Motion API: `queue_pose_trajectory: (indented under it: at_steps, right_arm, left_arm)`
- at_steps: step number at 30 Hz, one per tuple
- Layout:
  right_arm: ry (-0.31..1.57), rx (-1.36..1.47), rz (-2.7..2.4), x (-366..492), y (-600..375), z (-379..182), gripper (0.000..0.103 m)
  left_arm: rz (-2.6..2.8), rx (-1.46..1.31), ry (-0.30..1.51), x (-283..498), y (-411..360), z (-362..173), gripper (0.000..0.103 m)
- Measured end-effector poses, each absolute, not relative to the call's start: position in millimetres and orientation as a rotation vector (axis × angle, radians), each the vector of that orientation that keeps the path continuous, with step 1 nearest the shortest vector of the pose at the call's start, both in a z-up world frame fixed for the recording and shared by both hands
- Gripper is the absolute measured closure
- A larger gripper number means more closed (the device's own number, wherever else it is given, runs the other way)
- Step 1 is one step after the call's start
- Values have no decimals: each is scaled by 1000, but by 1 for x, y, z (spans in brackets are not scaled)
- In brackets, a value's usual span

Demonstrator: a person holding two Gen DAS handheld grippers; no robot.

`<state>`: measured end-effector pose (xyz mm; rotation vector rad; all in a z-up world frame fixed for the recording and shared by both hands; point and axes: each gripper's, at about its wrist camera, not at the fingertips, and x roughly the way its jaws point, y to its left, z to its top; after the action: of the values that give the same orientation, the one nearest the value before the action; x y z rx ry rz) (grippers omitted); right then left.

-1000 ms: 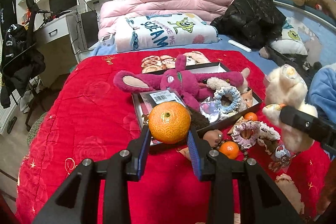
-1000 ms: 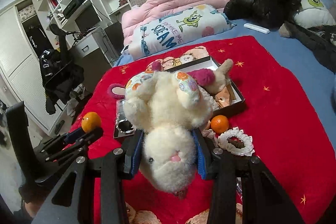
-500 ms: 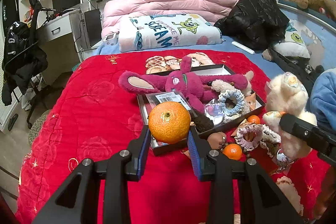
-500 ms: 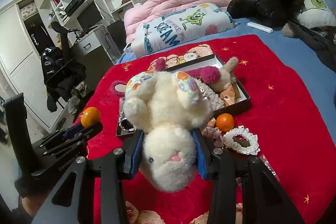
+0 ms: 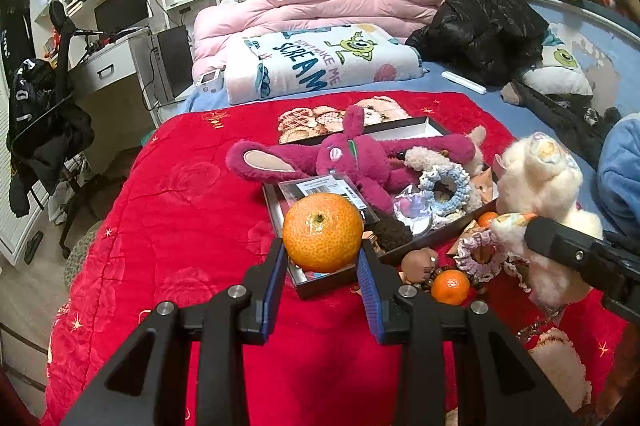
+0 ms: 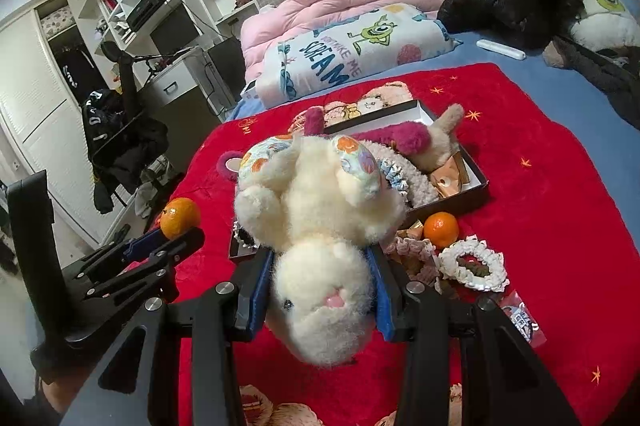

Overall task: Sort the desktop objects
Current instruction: 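Carry the mandarin with the left tool while the right tool carries the bunny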

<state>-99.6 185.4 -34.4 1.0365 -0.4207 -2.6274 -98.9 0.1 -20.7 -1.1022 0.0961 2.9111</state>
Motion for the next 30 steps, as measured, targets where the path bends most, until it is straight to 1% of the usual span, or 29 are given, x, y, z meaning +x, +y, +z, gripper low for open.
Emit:
queue_pose_trajectory:
  at_steps: [4, 12, 14, 16, 18, 20, 25, 30]
  right_arm:
    - [-429, 1037, -2618, -112, 185, -35, 62]
    - [-401, 1001, -2596, -156, 174, -33, 62]
    - [-370, 997, -2589, -174, 166, -34, 62]
    - [-289, 969, -2597, -191, 157, -35, 62]
    - [-230, 955, -2598, -208, 150, -42, 62]
    - [-236, 954, -2583, -224, 150, -57, 62]
    - [-252, 942, -2606, -229, 159, -93, 62]
    - [-270, 926, -2590, -230, 164, -96, 62]
  left_arm:
    - [2882, -1125, 12, -104, -4, -23, 67]
    - [2862, -1124, 41, -101, 5, -26, 67]
    - [2864, -1114, 47, -99, 7, -24, 67]
    - [2872, -1107, 65, -98, 8, -23, 67]
    - [2897, -1098, 86, -96, 8, -22, 67]
    - [2908, -1092, 76, -96, 5, -22, 67]
    - [2953, -1078, 42, -98, -3, -23, 67]
    - [2979, -1054, 12, -118, -6, -20, 67]
